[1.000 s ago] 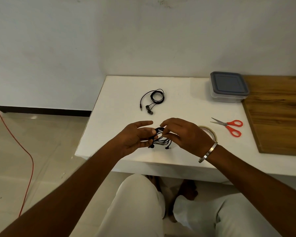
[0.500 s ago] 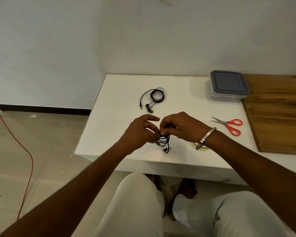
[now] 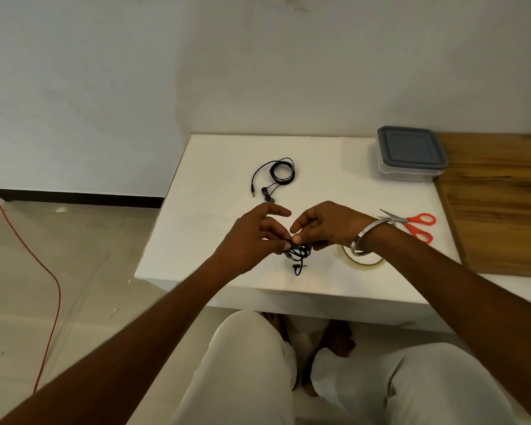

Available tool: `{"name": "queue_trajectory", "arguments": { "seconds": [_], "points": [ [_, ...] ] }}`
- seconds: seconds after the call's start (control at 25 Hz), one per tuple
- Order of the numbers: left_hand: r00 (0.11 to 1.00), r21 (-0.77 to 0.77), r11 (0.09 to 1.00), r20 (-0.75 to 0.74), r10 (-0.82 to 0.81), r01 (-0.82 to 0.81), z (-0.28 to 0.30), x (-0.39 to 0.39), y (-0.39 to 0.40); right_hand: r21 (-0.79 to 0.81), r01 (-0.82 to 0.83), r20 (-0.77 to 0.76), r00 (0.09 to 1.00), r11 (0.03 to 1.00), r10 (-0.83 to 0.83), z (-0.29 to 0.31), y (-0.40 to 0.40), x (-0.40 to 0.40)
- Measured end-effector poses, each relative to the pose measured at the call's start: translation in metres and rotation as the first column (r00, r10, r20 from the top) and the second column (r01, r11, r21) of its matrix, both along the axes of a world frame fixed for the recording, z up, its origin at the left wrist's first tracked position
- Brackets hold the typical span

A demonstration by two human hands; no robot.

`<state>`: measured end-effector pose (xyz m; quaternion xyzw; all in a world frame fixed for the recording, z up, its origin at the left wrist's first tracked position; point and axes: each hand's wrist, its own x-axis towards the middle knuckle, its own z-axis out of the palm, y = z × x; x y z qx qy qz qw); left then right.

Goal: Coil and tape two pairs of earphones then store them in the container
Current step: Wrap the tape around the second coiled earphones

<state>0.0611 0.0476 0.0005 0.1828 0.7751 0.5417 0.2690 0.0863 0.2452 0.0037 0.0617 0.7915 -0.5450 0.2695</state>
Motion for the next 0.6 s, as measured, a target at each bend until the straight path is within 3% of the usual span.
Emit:
{"name": "queue_trajectory", "arguments": {
  "seconds": [0.16, 0.36, 0.52, 0.6],
  "points": [
    [1.0, 0.093, 0.996, 0.008, 0.004, -0.005, 0.0, 0.003, 0.0, -0.033, -0.045, 0.104, 0.993, 0.998, 0.048, 0.0, 0.005, 0.004],
    [0.997, 0.191, 0.981, -0.064, 0.043, -0.03, 0.002, 0.004, -0.002, -0.198, -0.015, 0.203, 0.977, 0.98, 0.056, 0.0, 0.004, 0.009],
    [0.987, 0.226, 0.973, -0.144, 0.078, -0.043, 0.002, 0.004, -0.003, -0.426, 0.129, 0.325, 0.945, 0.895, 0.018, 0.002, 0.003, 0.01],
    [0.979, 0.252, 0.966, -0.175, 0.108, -0.061, 0.002, 0.004, -0.004, -0.425, 0.121, 0.296, 0.955, 0.897, 0.011, 0.003, 0.001, 0.011]
  ]
}}
